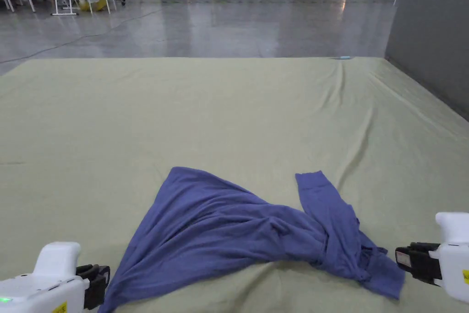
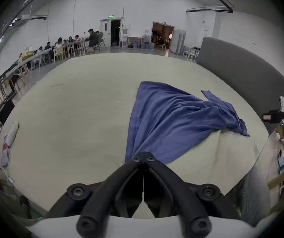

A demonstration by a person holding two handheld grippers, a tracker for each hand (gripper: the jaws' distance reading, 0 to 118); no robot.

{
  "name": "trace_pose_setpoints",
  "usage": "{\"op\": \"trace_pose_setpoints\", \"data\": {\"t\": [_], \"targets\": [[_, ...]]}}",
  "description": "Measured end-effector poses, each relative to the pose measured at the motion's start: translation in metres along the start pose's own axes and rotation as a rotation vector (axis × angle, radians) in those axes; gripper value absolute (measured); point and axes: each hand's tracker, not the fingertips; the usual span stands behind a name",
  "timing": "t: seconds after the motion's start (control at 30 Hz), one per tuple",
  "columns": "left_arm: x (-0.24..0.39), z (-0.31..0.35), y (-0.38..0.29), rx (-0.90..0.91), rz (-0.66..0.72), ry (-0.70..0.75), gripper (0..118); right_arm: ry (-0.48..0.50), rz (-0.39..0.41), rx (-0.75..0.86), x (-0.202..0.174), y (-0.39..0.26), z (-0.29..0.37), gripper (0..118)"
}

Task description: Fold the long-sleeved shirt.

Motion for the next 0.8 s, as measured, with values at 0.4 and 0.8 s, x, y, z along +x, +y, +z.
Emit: {"op": "trace_pose_setpoints", "data": {"t": [0.4, 0.8], "targets": [[-0.019, -0.102, -0.031, -0.165, -0.029, 0.089, 5, 0.001, -0.001, -0.026, -0.001, 0.009, -0.020, 0], [-0.011, -0.073, -0.017, -0.125, -0.017, 0.029, 1, -0.094, -0.072, -0.116, 0.043, 0.035, -0.106, 79]]}}
